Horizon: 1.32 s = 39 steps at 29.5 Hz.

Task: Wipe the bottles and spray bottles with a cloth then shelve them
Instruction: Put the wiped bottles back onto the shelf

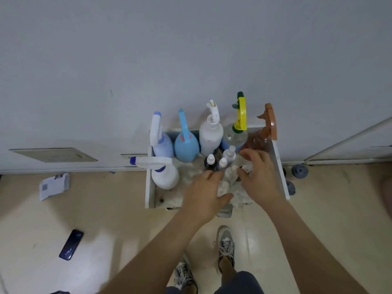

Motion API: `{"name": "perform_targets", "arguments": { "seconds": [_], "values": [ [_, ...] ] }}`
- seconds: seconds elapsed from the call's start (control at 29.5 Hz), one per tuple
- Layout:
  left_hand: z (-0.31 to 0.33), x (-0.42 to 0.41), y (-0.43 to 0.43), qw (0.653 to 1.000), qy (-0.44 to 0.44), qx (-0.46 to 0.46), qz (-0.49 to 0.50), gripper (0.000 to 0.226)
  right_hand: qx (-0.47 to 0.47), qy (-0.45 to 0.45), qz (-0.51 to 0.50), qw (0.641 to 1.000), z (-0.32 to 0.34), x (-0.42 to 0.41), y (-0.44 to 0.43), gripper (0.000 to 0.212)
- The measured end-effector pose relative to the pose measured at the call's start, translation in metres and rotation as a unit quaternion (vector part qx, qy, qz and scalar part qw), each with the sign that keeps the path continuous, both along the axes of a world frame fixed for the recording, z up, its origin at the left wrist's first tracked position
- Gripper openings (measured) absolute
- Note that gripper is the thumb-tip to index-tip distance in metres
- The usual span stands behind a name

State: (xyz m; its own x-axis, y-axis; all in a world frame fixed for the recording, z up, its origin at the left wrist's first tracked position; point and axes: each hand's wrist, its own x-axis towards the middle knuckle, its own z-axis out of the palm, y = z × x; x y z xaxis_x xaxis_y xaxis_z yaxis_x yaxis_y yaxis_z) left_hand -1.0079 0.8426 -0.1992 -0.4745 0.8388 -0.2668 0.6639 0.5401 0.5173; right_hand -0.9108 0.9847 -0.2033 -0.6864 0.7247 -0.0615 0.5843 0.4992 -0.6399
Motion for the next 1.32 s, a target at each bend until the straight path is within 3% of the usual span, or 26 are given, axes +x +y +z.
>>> {"name": "perform_targets", "arguments": {
  "seconds": [0.1, 0.17, 0.24, 0.37, 0.44, 0.54, 0.85, 0.98, 1.08, 1.19, 1.32],
  "values": [
    [0.001, 0.007, 0.012, 0.997, -0.029, 0.050, 0.042, 0.052, -0.060, 0.011, 0.028, 0.998, 0.000, 0.003, 0.013, 0.039],
    [0.009, 0.005, 0.015, 0.987, -0.038, 0.122, 0.092, 0.042, -0.097, 0.005, 0.035, 0.995, 0.000, 0.008, 0.018, 0.041],
    [0.016, 0.001, 0.021, 0.987, -0.013, 0.135, 0.090, 0.028, -0.097, -0.009, 0.035, 0.995, -0.006, 0.013, 0.022, 0.041],
    [0.018, 0.001, 0.059, 0.995, 0.098, -0.001, -0.033, 0.023, -0.039, 0.009, 0.016, 0.999, -0.020, 0.014, 0.024, 0.010],
    [0.018, 0.003, 0.075, 0.984, 0.139, -0.081, -0.075, 0.022, -0.011, 0.005, 0.005, 1.000, -0.022, 0.013, 0.030, 0.006],
    [0.020, 0.005, 0.088, 0.969, 0.187, -0.128, -0.096, 0.014, 0.044, -0.001, 0.000, 0.999, -0.022, 0.016, 0.047, 0.010],
    [0.011, 0.023, 0.143, 0.977, 0.180, -0.055, -0.101, 0.014, 0.098, 0.002, 0.012, 0.995, -0.026, 0.034, 0.083, 0.024],
    [0.000, 0.029, 0.148, 0.978, 0.194, 0.009, -0.071, 0.008, 0.092, -0.036, 0.029, 0.995, -0.024, 0.036, 0.096, 0.019],
    [-0.008, 0.032, 0.148, 0.979, 0.187, 0.059, -0.061, 0.022, 0.063, -0.031, 0.045, 0.997, -0.023, 0.037, 0.101, 0.019],
    [-0.013, 0.031, 0.150, 0.989, 0.103, 0.108, 0.019, 0.009, 0.000, -0.019, 0.039, 0.999, -0.020, 0.039, 0.105, 0.019],
    [-0.009, 0.032, 0.146, 0.995, 0.033, 0.086, 0.032, 0.019, -0.004, -0.055, 0.054, 0.997, -0.021, 0.043, 0.106, 0.028]
  ]
}}
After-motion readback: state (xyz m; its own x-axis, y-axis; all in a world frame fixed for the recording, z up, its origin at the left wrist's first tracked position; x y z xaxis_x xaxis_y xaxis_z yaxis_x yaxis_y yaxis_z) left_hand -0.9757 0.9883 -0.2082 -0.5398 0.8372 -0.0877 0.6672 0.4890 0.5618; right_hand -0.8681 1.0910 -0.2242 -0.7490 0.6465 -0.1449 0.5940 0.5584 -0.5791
